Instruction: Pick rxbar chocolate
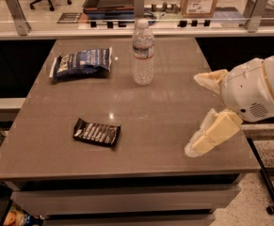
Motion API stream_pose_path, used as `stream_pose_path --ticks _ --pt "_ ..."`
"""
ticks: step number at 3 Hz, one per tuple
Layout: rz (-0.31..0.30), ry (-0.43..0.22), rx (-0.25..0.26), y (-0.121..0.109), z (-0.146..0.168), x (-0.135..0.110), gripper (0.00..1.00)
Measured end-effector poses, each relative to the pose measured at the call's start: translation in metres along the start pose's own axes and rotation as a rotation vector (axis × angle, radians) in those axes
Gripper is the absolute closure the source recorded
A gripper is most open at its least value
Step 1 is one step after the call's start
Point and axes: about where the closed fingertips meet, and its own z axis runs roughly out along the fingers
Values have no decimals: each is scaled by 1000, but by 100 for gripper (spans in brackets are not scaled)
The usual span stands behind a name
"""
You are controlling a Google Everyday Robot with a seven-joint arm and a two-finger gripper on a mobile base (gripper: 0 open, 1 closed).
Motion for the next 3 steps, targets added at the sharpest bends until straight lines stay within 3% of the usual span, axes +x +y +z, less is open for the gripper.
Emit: stream_pose_path --ticks 3 --pt "-24 -272 -124 36 85 -36 0"
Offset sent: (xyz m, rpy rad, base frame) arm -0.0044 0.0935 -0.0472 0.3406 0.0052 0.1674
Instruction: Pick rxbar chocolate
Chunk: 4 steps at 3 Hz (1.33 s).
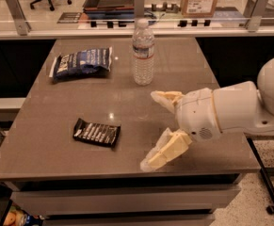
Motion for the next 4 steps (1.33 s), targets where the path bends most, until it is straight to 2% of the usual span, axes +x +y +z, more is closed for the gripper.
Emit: stream_pose_path --ticks 1,2,4 --pt "-14 -46 4 2 32 -6 0" --pt "-15 -47 4 2 32 -7 0" --pt "-18 -98 20 -7 61 -17 0"
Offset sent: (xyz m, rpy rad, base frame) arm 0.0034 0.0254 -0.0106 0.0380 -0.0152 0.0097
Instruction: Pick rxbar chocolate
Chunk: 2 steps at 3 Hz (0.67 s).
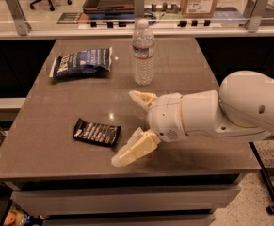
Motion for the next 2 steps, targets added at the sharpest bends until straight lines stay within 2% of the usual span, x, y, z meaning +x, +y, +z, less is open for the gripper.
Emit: stream_pose_path --ticks 1,2 --pt "-4 -1 15 3 13 -2 0" --pt "9 27 40 4 23 8 0"
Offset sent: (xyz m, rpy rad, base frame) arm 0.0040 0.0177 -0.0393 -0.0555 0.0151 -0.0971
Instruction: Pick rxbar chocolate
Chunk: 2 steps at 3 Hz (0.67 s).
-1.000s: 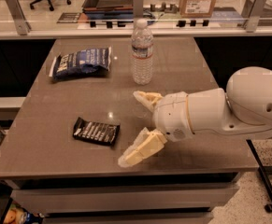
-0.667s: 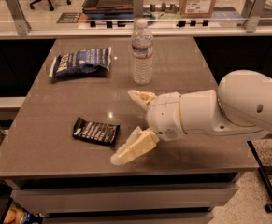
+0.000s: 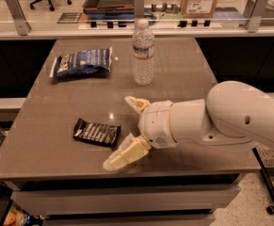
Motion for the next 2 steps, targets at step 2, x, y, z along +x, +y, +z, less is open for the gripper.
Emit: stream_pose_path --ticks 2 --pt "4 -12 -11 2 27 7 0"
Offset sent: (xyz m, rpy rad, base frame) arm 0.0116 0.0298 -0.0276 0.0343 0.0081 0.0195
